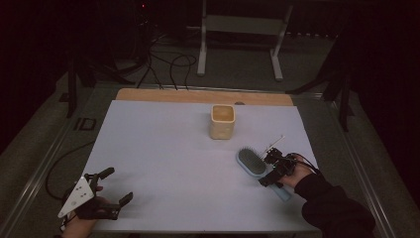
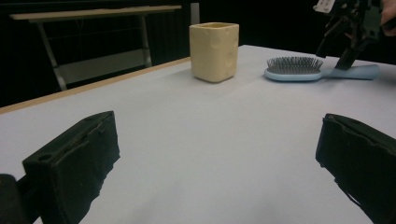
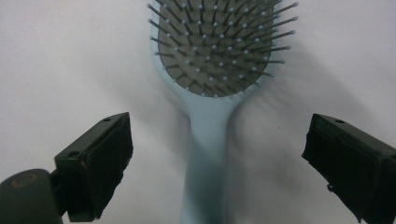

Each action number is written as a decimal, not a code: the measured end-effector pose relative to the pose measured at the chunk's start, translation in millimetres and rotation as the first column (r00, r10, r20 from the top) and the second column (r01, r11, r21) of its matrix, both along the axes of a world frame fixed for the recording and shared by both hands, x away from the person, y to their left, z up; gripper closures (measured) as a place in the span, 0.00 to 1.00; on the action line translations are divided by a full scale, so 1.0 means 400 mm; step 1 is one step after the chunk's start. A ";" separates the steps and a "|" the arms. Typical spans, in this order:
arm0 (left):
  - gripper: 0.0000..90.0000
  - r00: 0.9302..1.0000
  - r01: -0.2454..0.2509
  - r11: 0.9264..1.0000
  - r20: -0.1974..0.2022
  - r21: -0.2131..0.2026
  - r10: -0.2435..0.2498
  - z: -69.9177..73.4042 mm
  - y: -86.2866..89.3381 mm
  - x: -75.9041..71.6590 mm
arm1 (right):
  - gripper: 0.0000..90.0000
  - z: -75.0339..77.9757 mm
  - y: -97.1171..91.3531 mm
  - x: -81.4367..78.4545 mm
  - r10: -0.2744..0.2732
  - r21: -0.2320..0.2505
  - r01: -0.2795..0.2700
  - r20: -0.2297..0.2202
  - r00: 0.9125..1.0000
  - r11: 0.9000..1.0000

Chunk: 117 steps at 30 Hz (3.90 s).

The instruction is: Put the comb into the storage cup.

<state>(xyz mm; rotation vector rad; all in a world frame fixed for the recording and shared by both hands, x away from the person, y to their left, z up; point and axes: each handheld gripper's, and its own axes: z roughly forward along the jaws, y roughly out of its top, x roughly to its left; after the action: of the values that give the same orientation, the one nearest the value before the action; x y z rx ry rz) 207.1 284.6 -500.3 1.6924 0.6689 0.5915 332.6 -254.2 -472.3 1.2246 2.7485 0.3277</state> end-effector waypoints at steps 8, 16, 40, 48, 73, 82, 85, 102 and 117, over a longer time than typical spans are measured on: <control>0.00 1.000 0.000 1.000 0.000 0.000 0.000 0.000 0.000 0.000 | 0.09 -0.023 0.017 0.002 -0.001 -0.027 0.000 -0.041 0.999 1.000; 0.00 1.000 0.001 1.000 0.001 0.001 -0.001 0.000 0.000 0.000 | 0.18 -0.036 0.026 0.007 -0.006 -0.050 0.004 -0.050 0.999 0.999; 0.00 1.000 0.001 1.000 0.000 -0.002 -0.001 -0.001 0.000 0.000 | 0.75 -0.040 0.030 0.020 0.001 -0.089 -0.010 -0.101 0.995 0.996; 0.00 1.000 0.001 1.000 -0.002 0.001 -0.001 -0.002 0.000 0.000 | 0.77 -0.043 0.027 0.019 -0.009 -0.078 0.000 -0.104 0.995 0.997; 0.00 1.000 -0.004 1.000 -0.004 -0.003 0.004 -0.002 0.001 0.001 | 0.79 -0.009 0.010 -0.012 -0.001 0.076 -0.005 0.081 0.997 0.997; 0.00 1.000 -0.004 1.000 -0.003 -0.004 0.004 -0.002 0.002 0.000 | 0.79 0.033 0.023 -0.014 -0.034 0.183 -0.003 0.200 0.979 0.983; 0.00 1.000 -0.003 1.000 -0.003 -0.003 0.003 -0.002 0.001 0.001 | 0.79 0.043 0.029 -0.015 -0.040 0.210 -0.011 0.235 0.971 0.978; 0.00 1.000 -0.002 1.000 -0.004 -0.004 0.002 -0.002 0.002 0.001 | 0.79 0.100 0.074 -0.014 -0.095 0.320 -0.048 0.418 0.904 0.946; 0.00 1.000 -0.001 1.000 -0.004 -0.005 0.001 -0.003 0.002 0.001 | 0.79 0.152 0.122 0.005 -0.158 0.418 -0.083 0.510 0.845 0.905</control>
<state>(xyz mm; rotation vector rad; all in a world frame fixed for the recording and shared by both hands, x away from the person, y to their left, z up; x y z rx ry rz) 207.5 285.6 -501.3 1.6895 0.6735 0.5868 334.8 -205.4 -411.7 1.0479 2.2151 1.1309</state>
